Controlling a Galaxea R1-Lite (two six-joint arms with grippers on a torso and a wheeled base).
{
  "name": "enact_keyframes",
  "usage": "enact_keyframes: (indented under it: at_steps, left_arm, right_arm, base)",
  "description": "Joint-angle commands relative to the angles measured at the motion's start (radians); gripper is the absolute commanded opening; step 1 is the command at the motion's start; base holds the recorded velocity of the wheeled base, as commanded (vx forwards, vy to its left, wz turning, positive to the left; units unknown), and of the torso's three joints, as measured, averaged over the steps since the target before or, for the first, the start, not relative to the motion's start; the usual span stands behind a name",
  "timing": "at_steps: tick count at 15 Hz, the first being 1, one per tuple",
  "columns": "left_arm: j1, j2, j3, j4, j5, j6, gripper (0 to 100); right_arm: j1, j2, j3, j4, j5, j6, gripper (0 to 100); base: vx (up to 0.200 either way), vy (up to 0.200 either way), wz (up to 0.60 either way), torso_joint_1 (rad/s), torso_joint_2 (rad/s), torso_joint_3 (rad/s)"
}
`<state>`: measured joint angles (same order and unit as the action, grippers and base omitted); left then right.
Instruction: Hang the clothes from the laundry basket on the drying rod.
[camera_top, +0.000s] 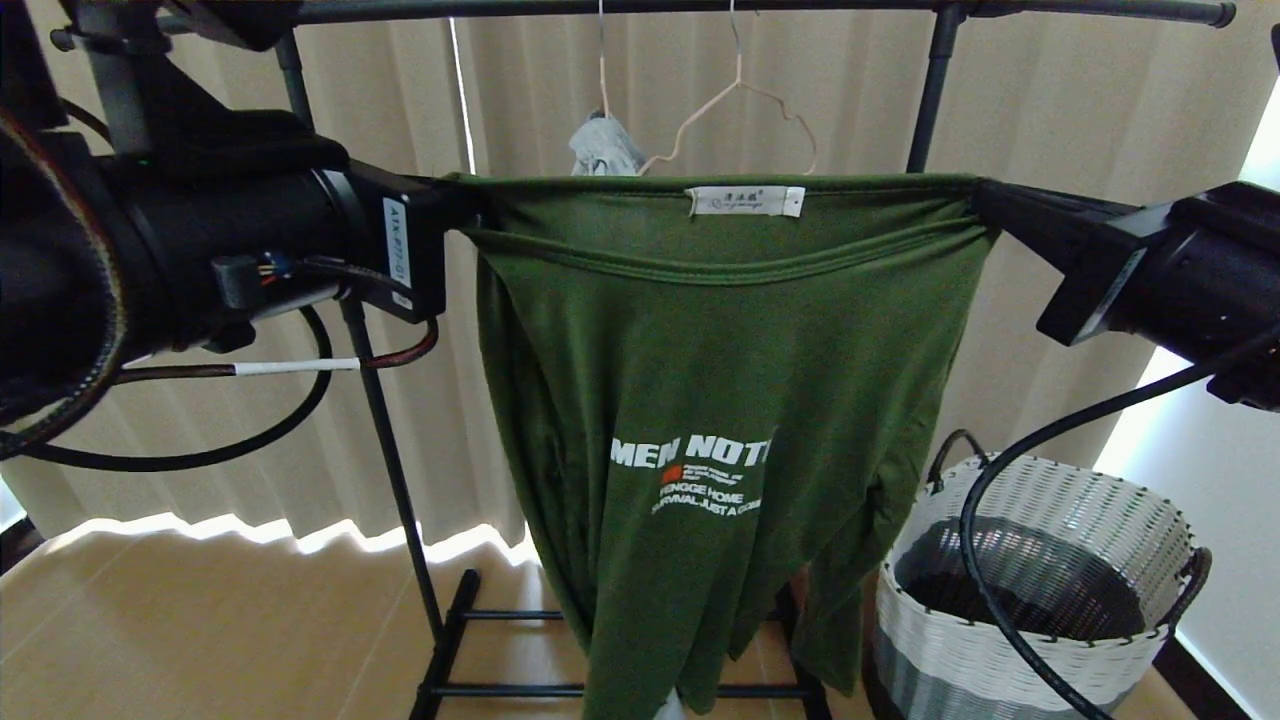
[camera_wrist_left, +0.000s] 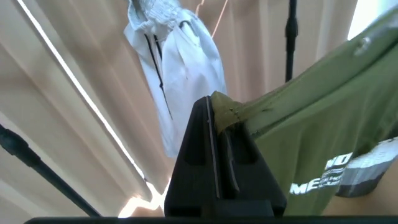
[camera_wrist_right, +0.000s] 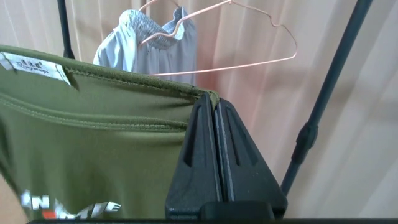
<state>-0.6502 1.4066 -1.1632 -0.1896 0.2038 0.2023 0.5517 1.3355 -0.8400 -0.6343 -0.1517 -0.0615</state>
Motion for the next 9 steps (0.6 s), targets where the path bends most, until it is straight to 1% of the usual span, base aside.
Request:
enact_keyframes:
  at_steps: [1, 2, 3, 4, 6, 7, 8, 9]
  left_arm:
    - [0.0, 0.075, -0.035, -0.002, 0.058, -0.001, 0]
    - [0.0, 0.126, -0.07, -0.005, 0.111, -0.006, 0]
    - [0.0, 0.16, -0.096, -0.013, 0.14, -0.009, 0]
    - [0.0, 0.213, -0.141, -0.03, 0.17, -0.018, 0]
    - [-0.003, 0.279, -0.201, -0.042, 0.193, -0.027, 0]
    - [-0.009, 0.298, -0.217, -0.045, 0.195, -0.027, 0]
    - [-0.014, 0.305, -0.224, -0.045, 0.195, -0.031, 0]
    - [-0.028, 0.325, -0.243, -0.045, 0.195, -0.047, 0]
  right_arm:
    - [0.002, -0.058, 0.016, 0.013, 0.006, -0.003, 0]
    - [0.002, -0.091, 0.019, 0.042, 0.011, -0.003, 0]
    - [0.007, -0.116, 0.019, 0.076, 0.015, 0.0, 0]
    - [0.011, -0.159, 0.022, 0.134, 0.06, 0.003, 0]
    - [0.022, -0.225, 0.047, 0.197, 0.176, 0.003, 0]
    - [0.022, -0.282, 0.084, 0.238, 0.3, 0.008, 0]
    - [0.022, -0.291, 0.094, 0.243, 0.325, 0.012, 0]
    - [0.022, -0.305, 0.128, 0.238, 0.382, 0.028, 0]
  base:
    - [0.0, 0.0, 0.0, 0.0, 0.0, 0.0]
    - [0.0, 0.0, 0.0, 0.0, 0.0, 0.0]
    - [0.0, 0.0, 0.0, 0.0, 0.0, 0.0]
    - [0.0, 0.0, 0.0, 0.0, 0.0, 0.0]
    - [0.0, 0.0, 0.0, 0.0, 0.0, 0.0]
    - [0.0, 0.0, 0.0, 0.0, 0.0, 0.0]
    - [0.0, 0.0, 0.0, 0.0, 0.0, 0.0]
    - [0.0, 0.0, 0.0, 0.0, 0.0, 0.0]
